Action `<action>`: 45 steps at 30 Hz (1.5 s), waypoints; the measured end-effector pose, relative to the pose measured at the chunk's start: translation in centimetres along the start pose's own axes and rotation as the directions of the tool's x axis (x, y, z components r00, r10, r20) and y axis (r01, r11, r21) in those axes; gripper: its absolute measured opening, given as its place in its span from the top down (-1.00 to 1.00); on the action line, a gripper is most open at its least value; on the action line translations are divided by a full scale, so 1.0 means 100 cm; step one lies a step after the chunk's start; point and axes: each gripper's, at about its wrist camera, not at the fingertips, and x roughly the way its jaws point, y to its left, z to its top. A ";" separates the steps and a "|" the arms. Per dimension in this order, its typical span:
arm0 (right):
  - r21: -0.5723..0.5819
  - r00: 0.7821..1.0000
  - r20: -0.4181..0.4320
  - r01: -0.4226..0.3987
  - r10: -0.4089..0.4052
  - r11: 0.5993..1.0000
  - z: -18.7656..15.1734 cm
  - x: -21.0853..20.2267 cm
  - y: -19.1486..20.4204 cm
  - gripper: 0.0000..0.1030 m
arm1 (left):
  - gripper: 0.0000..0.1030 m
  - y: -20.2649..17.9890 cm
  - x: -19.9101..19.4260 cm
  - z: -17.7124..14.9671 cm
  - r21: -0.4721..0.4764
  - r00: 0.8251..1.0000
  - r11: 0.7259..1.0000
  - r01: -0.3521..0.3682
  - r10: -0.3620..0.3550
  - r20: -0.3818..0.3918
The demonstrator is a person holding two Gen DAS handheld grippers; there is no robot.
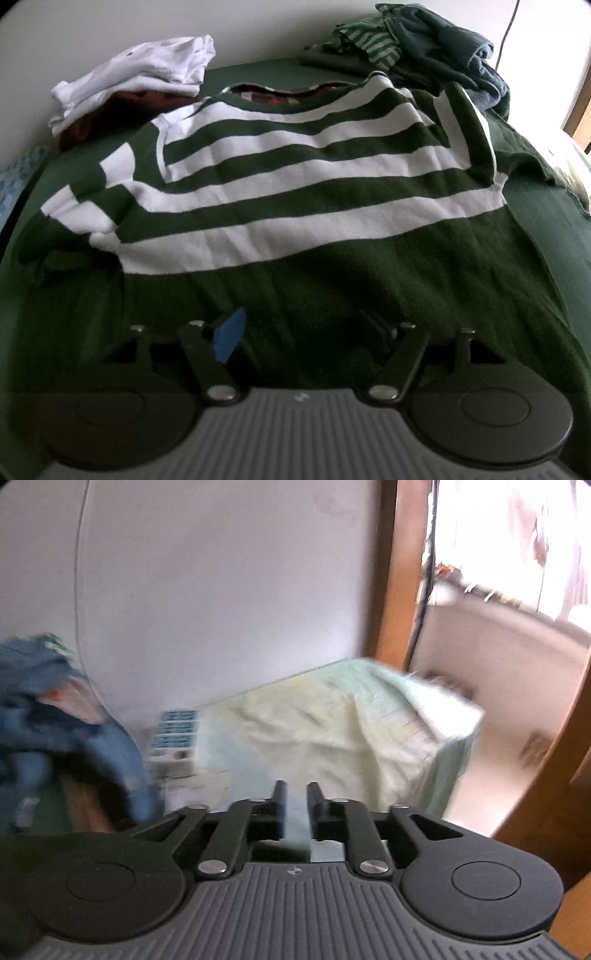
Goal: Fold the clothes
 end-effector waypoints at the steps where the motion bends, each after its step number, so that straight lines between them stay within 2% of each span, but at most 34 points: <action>1: 0.014 0.996 -0.029 -0.086 0.087 0.996 -0.006 -0.007 0.006 0.46 | -0.40 0.000 0.000 0.000 -0.002 1.000 1.000 -0.001 0.001 -0.003; 2: 0.026 0.983 -0.058 -0.172 0.173 0.985 -0.012 -0.013 0.013 0.45 | -0.40 0.001 -0.001 0.001 -0.007 1.000 1.000 0.001 -0.001 -0.007; 3: 0.035 0.956 -0.096 -0.273 0.276 0.961 -0.020 -0.017 0.023 0.45 | -0.40 0.001 -0.002 0.001 -0.013 1.000 1.000 0.004 -0.004 -0.010; 5: 0.058 0.867 -0.176 -0.464 0.467 0.884 -0.036 -0.023 0.044 0.45 | -0.40 0.004 -0.003 0.000 -0.036 1.000 0.999 0.007 -0.008 -0.013; 8: 0.092 0.741 -0.254 -0.622 0.622 0.778 -0.053 -0.023 0.077 0.46 | -0.40 0.007 -0.005 -0.002 -0.059 1.000 0.998 0.002 -0.003 -0.016; 9: 0.098 0.719 -0.266 -0.643 0.642 0.760 -0.055 -0.020 0.088 0.46 | -0.40 0.008 -0.006 -0.002 -0.067 1.000 0.998 -0.001 -0.001 -0.017; 11: 0.054 0.741 -0.264 -0.628 0.617 0.777 -0.059 -0.014 0.101 0.47 | -0.40 0.011 -0.009 -0.003 -0.080 1.000 0.997 -0.010 0.009 -0.013; 12: 0.028 0.756 -0.270 -0.612 0.596 0.790 -0.060 -0.010 0.105 0.62 | -0.40 0.012 -0.011 -0.003 -0.086 1.000 0.996 -0.016 0.016 -0.008; 13: 0.001 0.772 -0.278 -0.596 0.572 0.803 -0.062 -0.005 0.108 1.00 | -0.40 0.014 -0.013 -0.004 -0.091 1.000 0.996 -0.025 0.024 -0.003; 15: -0.007 0.801 -0.258 -0.561 0.540 0.828 -0.063 0.001 0.096 1.00 | -0.37 0.022 -0.020 -0.008 -0.097 0.998 0.993 -0.060 0.061 0.013; 17: -0.020 0.866 -0.205 -0.469 0.456 0.883 -0.056 0.006 0.082 1.00 | -0.37 0.036 -0.030 -0.014 -0.115 0.995 0.989 -0.093 0.098 0.033; 19: -0.022 0.937 -0.156 -0.321 0.314 0.947 -0.049 0.009 0.064 1.00 | -0.38 0.057 -0.041 -0.022 -0.148 0.989 0.981 -0.128 0.137 0.049; 20: 0.002 0.948 -0.146 -0.284 0.281 0.959 -0.045 0.009 0.055 1.00 | -0.41 0.070 -0.047 -0.027 -0.167 0.986 0.975 -0.147 0.158 0.055; 21: 0.039 0.943 -0.147 -0.295 0.298 0.955 -0.041 0.004 0.046 0.99 | -0.44 0.082 -0.052 -0.031 -0.187 0.982 0.969 -0.165 0.179 0.061; 22: 0.071 0.928 -0.145 -0.337 0.344 0.939 -0.038 -0.004 0.042 0.92 | -0.45 0.095 -0.057 -0.036 -0.204 0.977 0.961 -0.185 0.202 0.066; 24: 0.002 0.908 -0.136 -0.400 0.397 0.916 -0.043 -0.034 0.055 0.81 | -0.64 0.121 -0.063 -0.046 -0.217 0.963 0.946 -0.242 0.262 0.067; 26: -0.098 0.884 -0.143 -0.460 0.445 0.883 -0.054 -0.065 0.077 0.61 | -0.72 0.143 -0.059 -0.053 -0.220 0.959 0.939 -0.265 0.281 0.046; 27: -0.152 0.865 -0.163 -0.497 0.475 0.854 -0.068 -0.082 0.094 0.52 | -0.72 0.151 -0.055 -0.056 -0.208 0.960 0.941 -0.267 0.280 0.030; 30: -0.241 0.782 -0.257 -0.621 0.568 0.746 -0.118 -0.126 0.143 0.31 | -0.73 0.163 -0.041 -0.059 -0.131 0.960 0.952 -0.276 0.280 0.020; 31: -0.260 0.752 -0.291 -0.657 0.592 0.708 -0.134 -0.139 0.158 0.30 | -0.73 0.166 -0.037 -0.060 -0.105 0.959 0.955 -0.279 0.283 0.023; 34: -0.367 0.723 -0.349 -0.691 0.597 0.623 -0.183 -0.175 0.199 0.26 | -0.78 0.178 -0.030 -0.060 -0.086 0.968 0.968 -0.237 0.242 0.061; 35: -0.405 0.723 -0.362 -0.690 0.588 0.600 -0.194 -0.186 0.210 0.26 | -0.78 0.185 -0.028 -0.059 -0.088 0.974 0.974 -0.210 0.217 0.071; 36: -0.442 0.727 -0.373 -0.686 0.577 0.578 -0.204 -0.195 0.219 0.24 | -0.67 0.190 -0.026 -0.059 -0.087 0.978 0.979 -0.183 0.190 0.081; 37: -0.462 0.736 -0.369 -0.675 0.567 0.575 -0.212 -0.201 0.225 0.18 | -0.58 0.192 -0.026 -0.059 -0.081 0.981 0.984 -0.160 0.167 0.094; 38: -0.478 0.747 -0.361 -0.662 0.558 0.577 -0.219 -0.206 0.230 0.13 | -0.36 0.195 -0.026 -0.059 -0.069 0.983 0.988 -0.140 0.147 0.108; 39: -0.483 0.764 -0.339 -0.643 0.549 0.595 -0.224 -0.209 0.232 0.03 | 0.07 0.195 -0.028 -0.059 -0.045 0.982 0.990 -0.135 0.139 0.124; 40: -0.478 0.778 -0.317 -0.626 0.543 0.616 -0.227 -0.211 0.231 -0.03 | 0.31 0.197 -0.029 -0.058 -0.036 0.983 0.991 -0.129 0.132 0.131; 42: -0.473 0.797 -0.286 -0.601 0.532 0.645 -0.232 -0.215 0.233 -0.09 | 0.65 0.206 -0.030 -0.054 -0.040 0.984 0.992 -0.121 0.125 0.127; 45: -0.459 0.813 -0.273 -0.580 0.514 0.673 -0.235 -0.216 0.236 -0.11 | 0.69 0.227 -0.037 -0.048 -0.037 0.981 0.990 -0.133 0.137 0.137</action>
